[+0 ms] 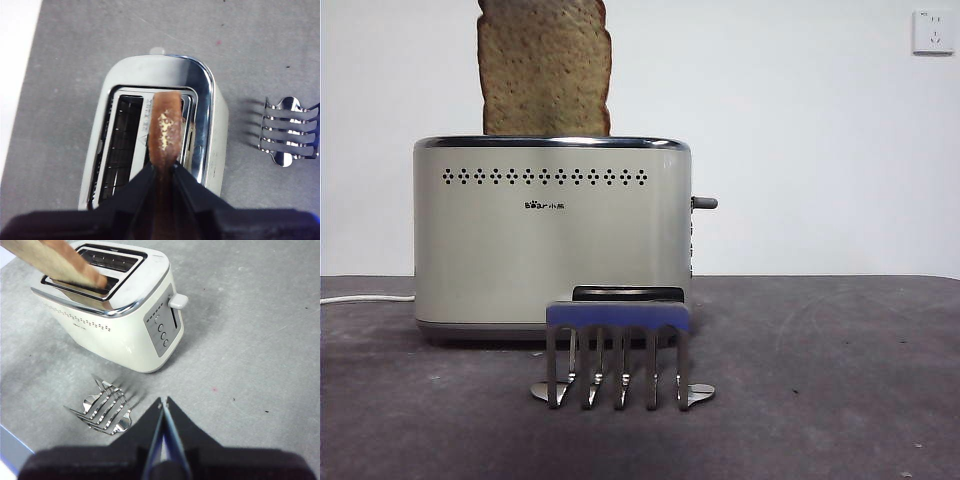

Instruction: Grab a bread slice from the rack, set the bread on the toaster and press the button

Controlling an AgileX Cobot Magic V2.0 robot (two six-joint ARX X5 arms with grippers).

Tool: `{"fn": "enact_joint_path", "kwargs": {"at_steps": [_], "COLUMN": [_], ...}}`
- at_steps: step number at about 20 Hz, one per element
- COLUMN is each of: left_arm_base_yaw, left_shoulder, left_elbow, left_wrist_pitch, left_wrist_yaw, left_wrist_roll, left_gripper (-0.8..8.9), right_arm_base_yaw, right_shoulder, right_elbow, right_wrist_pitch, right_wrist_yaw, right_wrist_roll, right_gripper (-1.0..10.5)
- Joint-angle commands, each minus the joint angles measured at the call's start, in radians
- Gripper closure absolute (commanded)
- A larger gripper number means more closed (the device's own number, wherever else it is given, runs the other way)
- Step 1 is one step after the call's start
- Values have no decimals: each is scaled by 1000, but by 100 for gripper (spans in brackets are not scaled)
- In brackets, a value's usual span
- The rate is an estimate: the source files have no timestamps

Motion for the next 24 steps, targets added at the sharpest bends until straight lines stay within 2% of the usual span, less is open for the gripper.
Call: {"fn": "enact_joint_path", "kwargs": {"at_steps": [1,7,13,15,17,18,22,24], "left_arm_base_yaw": [3,45,81,85,87,88,88,88], "left_shoulder": [19,116,208,218,218,216,202,175], "left_elbow": [0,0,0,0,0,0,0,1], "left_wrist_pitch": [1,-6,23,41,55,53,40,45], "left_wrist_yaw": [15,43,114,114,113,110,106,103], "left_wrist_roll": [26,32,20,-25,-58,-76,-161,-188], "left_gripper": [822,822,813,774,646,615,615,615], "right_arm_base_yaw": [3,3,3,3,6,10,16,29], "right_shoulder": [0,0,19,36,58,71,142,187], "right_elbow": [-2,-2,-2,-2,-2,-2,-2,-2], "right_wrist_pitch": [1,1,3,8,34,53,159,232], "right_wrist_yaw": [-2,-2,-2,-2,-3,-3,-127,-131], "right_wrist_roll": [-7,-7,-7,-8,-4,-3,36,71], "right_gripper": [958,958,958,958,958,958,958,958]}}
